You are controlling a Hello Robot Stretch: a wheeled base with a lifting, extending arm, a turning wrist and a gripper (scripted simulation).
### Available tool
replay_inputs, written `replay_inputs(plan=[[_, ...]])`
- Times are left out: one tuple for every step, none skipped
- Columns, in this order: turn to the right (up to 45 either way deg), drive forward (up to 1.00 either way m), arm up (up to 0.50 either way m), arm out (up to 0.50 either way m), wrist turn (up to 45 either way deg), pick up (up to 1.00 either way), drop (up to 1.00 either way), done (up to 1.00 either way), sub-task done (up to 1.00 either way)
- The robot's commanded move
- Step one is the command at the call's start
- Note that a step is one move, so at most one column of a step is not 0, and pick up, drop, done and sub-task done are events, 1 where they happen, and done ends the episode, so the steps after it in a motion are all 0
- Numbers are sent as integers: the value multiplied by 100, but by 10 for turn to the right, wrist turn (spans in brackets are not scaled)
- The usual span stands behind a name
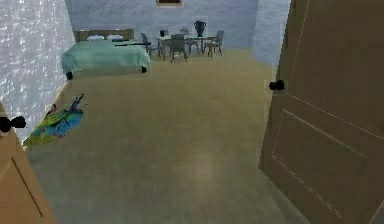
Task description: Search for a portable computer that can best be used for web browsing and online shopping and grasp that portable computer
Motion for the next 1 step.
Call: replay_inputs(plan=[[-60,0,0,0,0,0,0,0,0]])
